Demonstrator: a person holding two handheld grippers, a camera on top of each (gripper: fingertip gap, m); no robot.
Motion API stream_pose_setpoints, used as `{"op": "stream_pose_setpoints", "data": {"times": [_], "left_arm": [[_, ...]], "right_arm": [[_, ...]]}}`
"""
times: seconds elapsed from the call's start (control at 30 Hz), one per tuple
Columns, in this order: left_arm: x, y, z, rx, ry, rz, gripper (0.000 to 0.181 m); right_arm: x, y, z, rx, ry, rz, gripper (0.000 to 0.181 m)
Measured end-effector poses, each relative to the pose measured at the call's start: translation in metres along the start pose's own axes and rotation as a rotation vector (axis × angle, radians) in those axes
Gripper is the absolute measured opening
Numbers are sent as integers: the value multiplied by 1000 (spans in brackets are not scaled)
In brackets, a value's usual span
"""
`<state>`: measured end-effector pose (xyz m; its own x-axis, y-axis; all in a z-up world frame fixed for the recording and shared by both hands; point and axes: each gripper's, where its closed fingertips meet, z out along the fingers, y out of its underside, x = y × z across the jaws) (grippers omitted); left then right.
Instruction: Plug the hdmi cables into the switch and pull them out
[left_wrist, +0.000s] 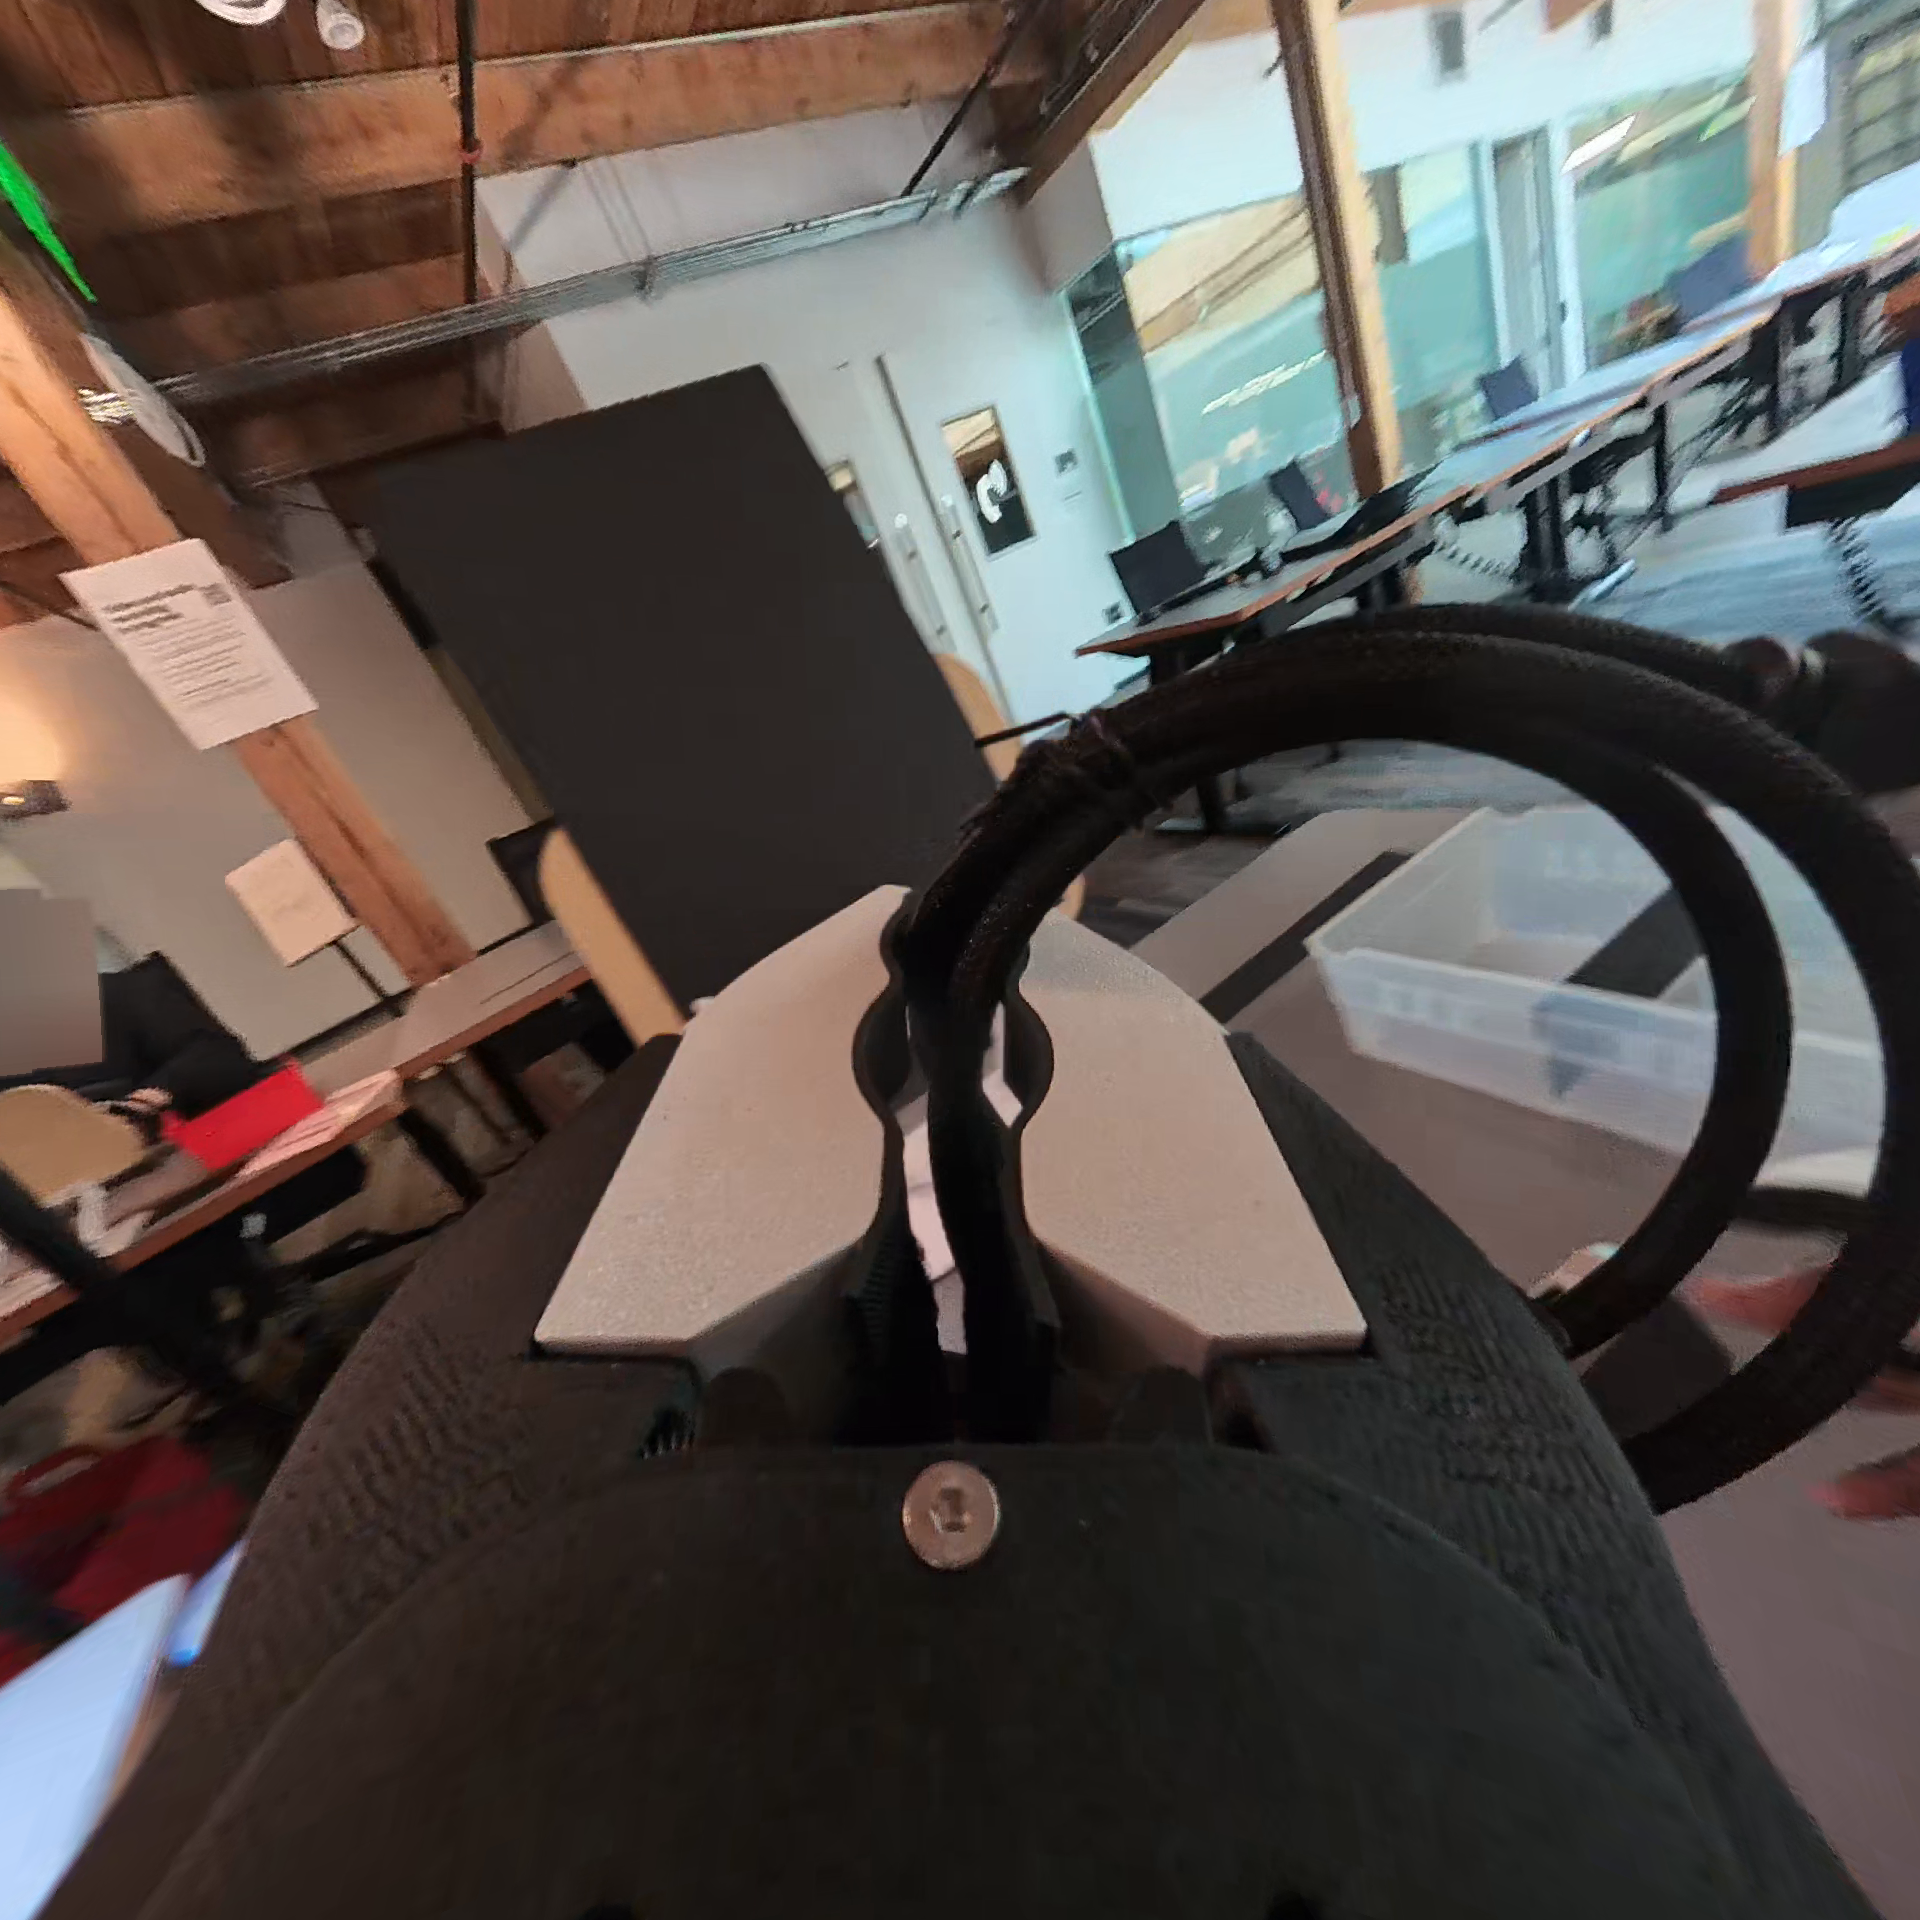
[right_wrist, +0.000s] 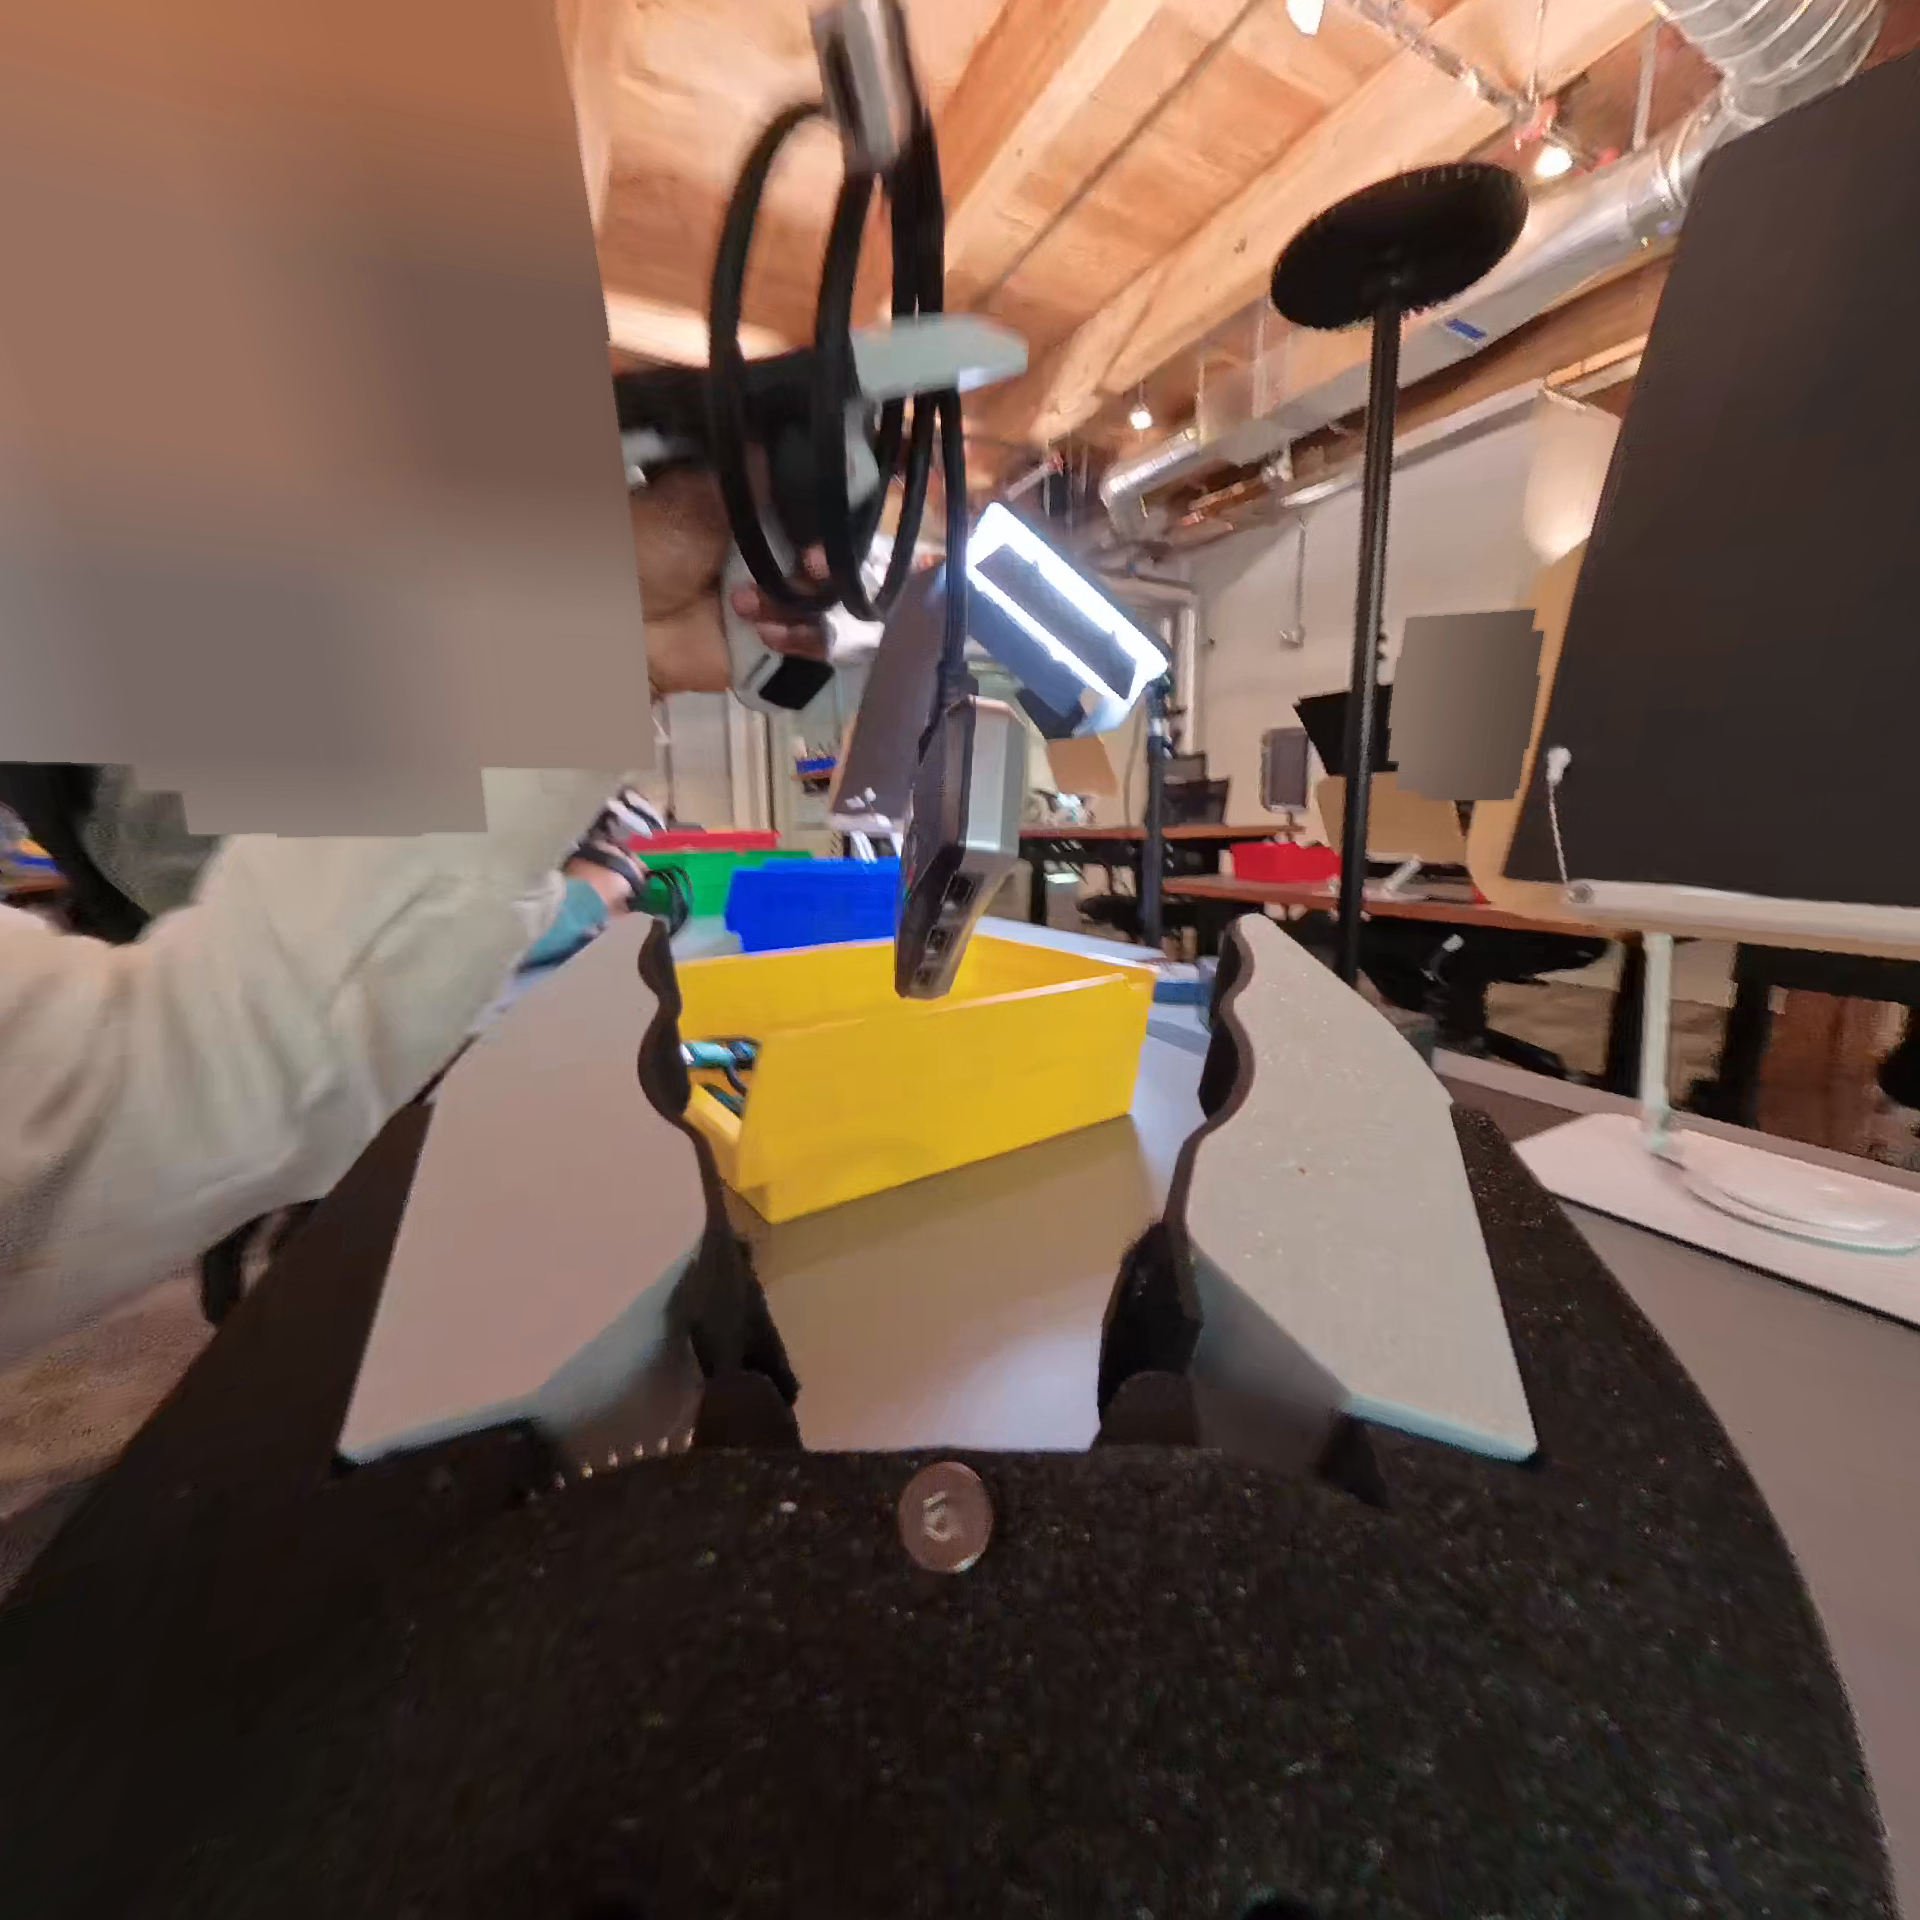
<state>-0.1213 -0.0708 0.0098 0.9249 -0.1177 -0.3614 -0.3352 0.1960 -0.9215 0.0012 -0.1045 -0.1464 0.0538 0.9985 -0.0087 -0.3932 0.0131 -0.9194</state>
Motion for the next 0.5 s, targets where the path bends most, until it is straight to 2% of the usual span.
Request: {"op": "stream_pose_setpoints", "data": {"times": [0.07,0.13,0.17,0.2,0.23,0.3,0.37,0.43,0.5], "left_arm": [[34,3,6,30,39,-76,13],[61,5,9,77,87,-165,13],[71,7,11,92,110,-208,13],[76,11,12,101,120,-250,13],[77,15,12,110,118,-284,14],[76,29,11,123,142,-339,16],[79,51,2,90,214,-420,26],[85,82,-15,28,291,-485,53],[78,115,-39,-19,254,-489,58]], "right_arm": [[1,17,4,-48,30,-33,97],[3,28,4,-50,58,1,85],[5,30,2,-33,68,11,70],[6,30,-1,-18,74,-9,40],[7,26,-5,6,82,-46,22],[19,17,-14,6,153,-128,22],[33,7,-24,-42,238,-309,22],[46,-10,-36,-115,352,-637,22],[52,-23,-43,-229,439,-985,22]]}}
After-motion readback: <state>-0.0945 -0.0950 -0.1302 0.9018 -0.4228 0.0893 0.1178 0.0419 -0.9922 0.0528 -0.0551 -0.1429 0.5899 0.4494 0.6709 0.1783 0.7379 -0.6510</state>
